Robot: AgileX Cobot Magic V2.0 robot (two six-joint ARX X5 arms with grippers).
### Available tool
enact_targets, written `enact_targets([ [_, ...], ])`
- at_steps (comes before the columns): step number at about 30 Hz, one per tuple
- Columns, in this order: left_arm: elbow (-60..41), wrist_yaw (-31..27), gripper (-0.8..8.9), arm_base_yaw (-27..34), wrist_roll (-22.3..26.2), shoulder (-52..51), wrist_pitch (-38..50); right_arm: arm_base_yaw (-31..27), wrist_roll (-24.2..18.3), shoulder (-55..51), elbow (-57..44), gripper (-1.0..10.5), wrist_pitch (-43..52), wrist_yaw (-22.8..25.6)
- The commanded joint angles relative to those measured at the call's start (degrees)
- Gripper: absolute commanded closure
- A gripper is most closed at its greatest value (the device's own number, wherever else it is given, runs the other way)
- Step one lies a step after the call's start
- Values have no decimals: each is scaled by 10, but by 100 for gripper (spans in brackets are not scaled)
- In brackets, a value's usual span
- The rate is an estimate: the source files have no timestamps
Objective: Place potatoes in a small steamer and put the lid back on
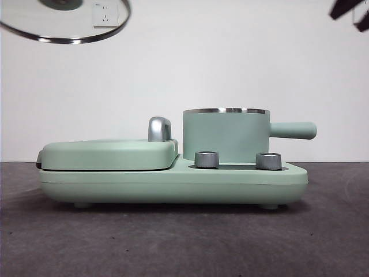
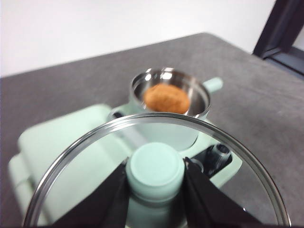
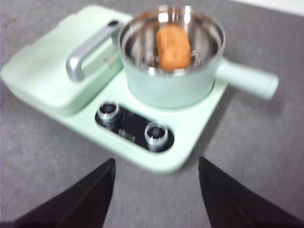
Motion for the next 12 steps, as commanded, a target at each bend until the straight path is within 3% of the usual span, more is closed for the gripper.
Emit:
enact_targets([
  [1, 8, 2, 805, -18, 4, 28, 59, 3, 14, -23, -12, 680, -14, -1],
  [12, 26, -28, 805, -83, 5, 197, 256, 3, 11, -63, -20, 680, -87, 3],
])
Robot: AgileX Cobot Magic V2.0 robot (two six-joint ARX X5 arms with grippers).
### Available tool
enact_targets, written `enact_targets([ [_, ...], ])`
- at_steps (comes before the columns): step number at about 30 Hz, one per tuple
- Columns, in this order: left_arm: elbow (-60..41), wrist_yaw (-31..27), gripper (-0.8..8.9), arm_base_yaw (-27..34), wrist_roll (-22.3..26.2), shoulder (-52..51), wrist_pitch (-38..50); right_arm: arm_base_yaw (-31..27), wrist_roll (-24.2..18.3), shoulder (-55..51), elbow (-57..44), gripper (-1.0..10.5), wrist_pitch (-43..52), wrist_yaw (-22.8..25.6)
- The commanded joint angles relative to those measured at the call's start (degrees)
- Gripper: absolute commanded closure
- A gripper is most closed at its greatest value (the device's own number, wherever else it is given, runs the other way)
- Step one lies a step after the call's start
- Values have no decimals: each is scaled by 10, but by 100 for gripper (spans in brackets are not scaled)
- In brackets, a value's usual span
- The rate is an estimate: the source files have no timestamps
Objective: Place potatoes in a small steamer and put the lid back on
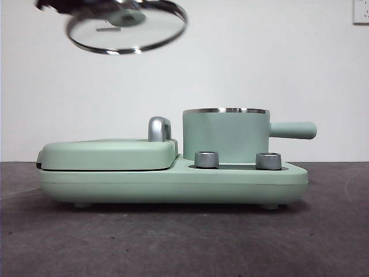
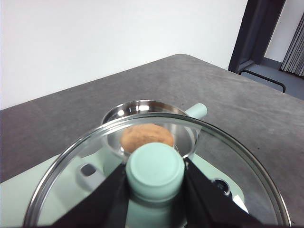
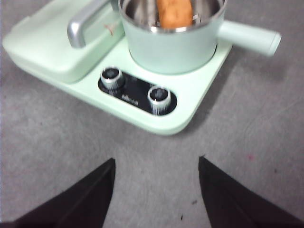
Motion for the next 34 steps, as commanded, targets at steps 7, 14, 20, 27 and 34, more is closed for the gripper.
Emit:
enact_targets([
  [7, 96, -11, 805, -43, 17, 141, 57, 2, -1, 4, 3, 680, -19, 4],
  [14, 213, -17, 805, -63, 51, 254, 43, 3, -9, 4, 3, 680, -18, 7],
  [20, 298, -18, 805, -66, 68, 335, 43, 3, -9, 4, 3, 680, -19, 7],
  [27, 358, -18, 805, -66, 80, 401, 49, 3, -9, 4, 3, 680, -18, 12],
  [34, 379, -18, 805, -68, 96, 443, 51, 3, -9, 4, 3, 680, -19, 21],
])
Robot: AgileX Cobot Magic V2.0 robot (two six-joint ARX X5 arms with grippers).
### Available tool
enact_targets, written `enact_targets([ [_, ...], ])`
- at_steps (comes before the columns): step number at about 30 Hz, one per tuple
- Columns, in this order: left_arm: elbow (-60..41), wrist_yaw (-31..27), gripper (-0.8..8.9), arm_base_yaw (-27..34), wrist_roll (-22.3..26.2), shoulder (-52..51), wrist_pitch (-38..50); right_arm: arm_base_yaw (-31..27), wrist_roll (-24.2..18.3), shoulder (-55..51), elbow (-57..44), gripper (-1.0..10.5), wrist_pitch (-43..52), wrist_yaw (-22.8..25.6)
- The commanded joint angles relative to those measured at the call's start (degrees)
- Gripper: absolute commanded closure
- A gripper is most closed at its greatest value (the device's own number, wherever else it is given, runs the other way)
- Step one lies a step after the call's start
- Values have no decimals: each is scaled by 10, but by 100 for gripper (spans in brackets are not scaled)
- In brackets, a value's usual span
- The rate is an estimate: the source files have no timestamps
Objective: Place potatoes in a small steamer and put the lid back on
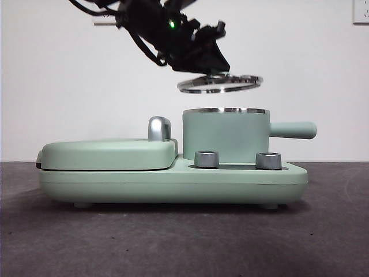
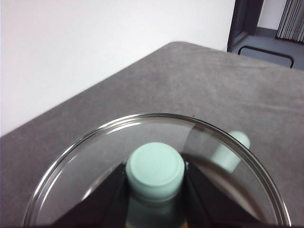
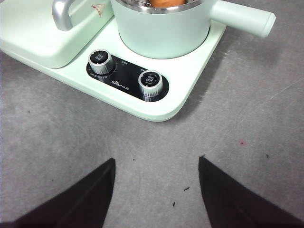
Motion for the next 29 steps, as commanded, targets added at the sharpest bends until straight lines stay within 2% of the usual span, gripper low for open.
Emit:
enact_targets([
  [1, 21, 2, 805, -9, 24, 18, 17, 3, -4, 3, 3, 680, 2, 3],
  [29, 21, 3, 807, -16, 37, 52, 2, 3, -8, 3, 3, 680, 2, 16],
])
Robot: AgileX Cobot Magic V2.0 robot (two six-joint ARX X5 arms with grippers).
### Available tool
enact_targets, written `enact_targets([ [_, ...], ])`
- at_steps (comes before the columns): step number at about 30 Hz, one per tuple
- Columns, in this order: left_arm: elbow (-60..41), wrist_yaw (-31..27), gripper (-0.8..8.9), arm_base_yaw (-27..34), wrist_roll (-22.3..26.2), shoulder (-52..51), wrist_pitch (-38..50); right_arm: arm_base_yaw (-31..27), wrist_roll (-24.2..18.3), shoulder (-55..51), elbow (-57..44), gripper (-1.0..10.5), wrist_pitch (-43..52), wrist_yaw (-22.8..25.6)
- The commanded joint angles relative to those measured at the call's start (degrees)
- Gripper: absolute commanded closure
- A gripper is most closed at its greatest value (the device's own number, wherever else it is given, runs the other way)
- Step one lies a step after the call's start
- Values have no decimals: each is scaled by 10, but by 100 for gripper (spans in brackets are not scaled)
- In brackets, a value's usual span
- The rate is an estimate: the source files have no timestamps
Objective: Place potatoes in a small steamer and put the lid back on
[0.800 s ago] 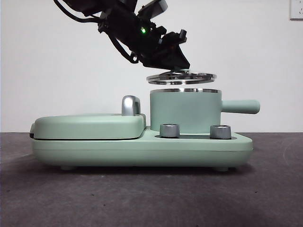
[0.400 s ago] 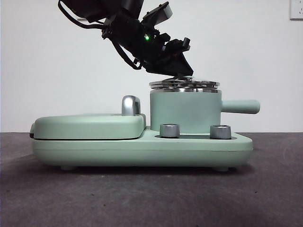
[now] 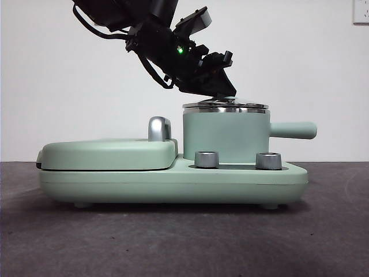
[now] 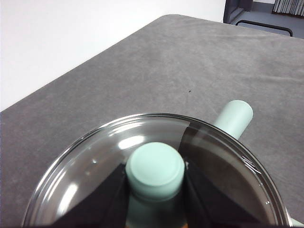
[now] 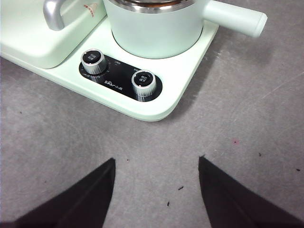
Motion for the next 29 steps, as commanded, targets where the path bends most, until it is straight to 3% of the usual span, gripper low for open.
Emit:
enact_targets([
  [1, 20, 2, 807, -7, 6, 13, 2, 3, -7, 3, 3, 680, 2, 2],
  [17, 20, 2, 801, -11, 6, 13, -22, 3, -7, 3, 3, 680, 2, 2],
  [22, 20, 2, 574, -11, 0, 13, -18, 3, -7, 3, 3, 680, 1, 2],
  [29, 20, 2, 561, -11, -6, 0, -15, 3, -7, 3, 3, 680, -4, 2],
])
